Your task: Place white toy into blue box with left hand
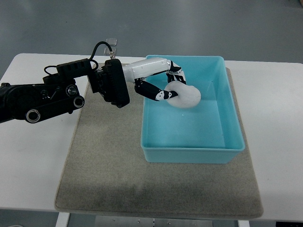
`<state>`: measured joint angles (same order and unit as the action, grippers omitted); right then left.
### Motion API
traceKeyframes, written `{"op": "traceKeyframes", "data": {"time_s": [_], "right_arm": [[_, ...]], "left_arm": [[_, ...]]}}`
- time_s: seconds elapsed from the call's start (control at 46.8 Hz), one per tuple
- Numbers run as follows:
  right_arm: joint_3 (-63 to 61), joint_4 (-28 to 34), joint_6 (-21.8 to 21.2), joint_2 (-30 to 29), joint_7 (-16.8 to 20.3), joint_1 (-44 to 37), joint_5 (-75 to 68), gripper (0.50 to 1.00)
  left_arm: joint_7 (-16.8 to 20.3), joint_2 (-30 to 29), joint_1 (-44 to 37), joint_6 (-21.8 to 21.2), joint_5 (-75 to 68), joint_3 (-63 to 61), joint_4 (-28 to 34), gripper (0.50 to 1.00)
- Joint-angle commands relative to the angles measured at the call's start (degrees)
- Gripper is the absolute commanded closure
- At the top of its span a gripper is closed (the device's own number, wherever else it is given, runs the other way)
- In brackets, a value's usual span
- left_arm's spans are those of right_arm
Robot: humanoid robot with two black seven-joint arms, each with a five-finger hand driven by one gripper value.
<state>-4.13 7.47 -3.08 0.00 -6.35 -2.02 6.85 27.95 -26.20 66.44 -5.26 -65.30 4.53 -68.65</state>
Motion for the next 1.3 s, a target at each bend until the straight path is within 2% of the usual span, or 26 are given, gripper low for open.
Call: {"op": "traceKeyframes", "data": {"time_s": [0.0, 0.107, 0.128, 0.171, 0.214, 0.235, 0.278, 0.363, 0.449, 0.492, 0.705, 0.941, 1.09, 1.283], "right_arm": [[0.0, 0.0, -0.08, 0.0, 0.03, 0.0, 0.0, 0.564], [0.0, 0.0, 0.0, 0.0, 0.03, 0.0, 0.0, 0.564], [0.0, 0.0, 0.0, 0.0, 0.03, 0.0, 0.0, 0.564], [0.0, 0.0, 0.0, 0.0, -0.06, 0.0, 0.0, 0.564], [0.0, 0.0, 0.0, 0.0, -0.06, 0.0, 0.0, 0.564], [0.0, 0.0, -0.08, 0.0, -0.06, 0.0, 0.0, 0.564], [0.0, 0.0, 0.0, 0.0, -0.06, 0.0, 0.0, 0.564], [0.0, 0.0, 0.0, 0.0, -0.06, 0.0, 0.0, 0.564], [0.0, 0.0, -0.08, 0.0, 0.03, 0.0, 0.0, 0.564], [0.0, 0.0, 0.0, 0.0, 0.03, 0.0, 0.0, 0.564], [0.0, 0.0, -0.08, 0.0, 0.03, 0.0, 0.0, 0.564], [0.0, 0.0, 0.0, 0.0, -0.06, 0.0, 0.0, 0.564], [0.0, 0.0, 0.0, 0.0, 0.03, 0.0, 0.0, 0.564], [0.0, 0.0, 0.0, 0.0, 0.03, 0.0, 0.0, 0.564]], "left_arm": [[0.0, 0.62, -0.52, -0.28, 0.08, -0.14, 0.01, 1.0], [0.08, 1.06, -0.88, -0.98, 0.61, -0.05, 0.09, 1.0], [0.08, 1.15, -0.88, -0.98, 0.96, -0.05, 0.01, 0.98], [0.08, 1.15, -0.88, -1.07, 1.14, 0.04, 0.09, 0.873], [0.08, 1.15, -0.88, -1.24, 1.31, 0.13, 0.09, 0.719], [0.08, 1.23, -1.05, -1.24, 1.32, 0.13, 0.09, 0.669], [0.08, 1.23, -1.23, -1.24, 1.4, 0.3, 0.09, 0.613], [0.0, 1.23, -1.49, -1.24, 1.4, 0.39, 0.09, 0.547], [0.0, 1.23, -1.49, -1.24, 1.4, 0.39, 0.01, 0.531], [0.08, 1.23, -1.58, -1.24, 1.49, 0.39, 0.01, 0.508], [0.08, 1.15, -1.58, -1.24, 6.58, 0.83, -0.08, 0.508], [0.0, 0.62, -1.76, -1.51, 29.41, 6.1, 2.2, 0.508], [0.0, 0.62, -3.07, -6.86, 48.22, 8.47, 5.63, 0.508], [0.08, -0.43, -6.76, -7.4, 63.0, 14.26, 6.86, 0.504]]}}
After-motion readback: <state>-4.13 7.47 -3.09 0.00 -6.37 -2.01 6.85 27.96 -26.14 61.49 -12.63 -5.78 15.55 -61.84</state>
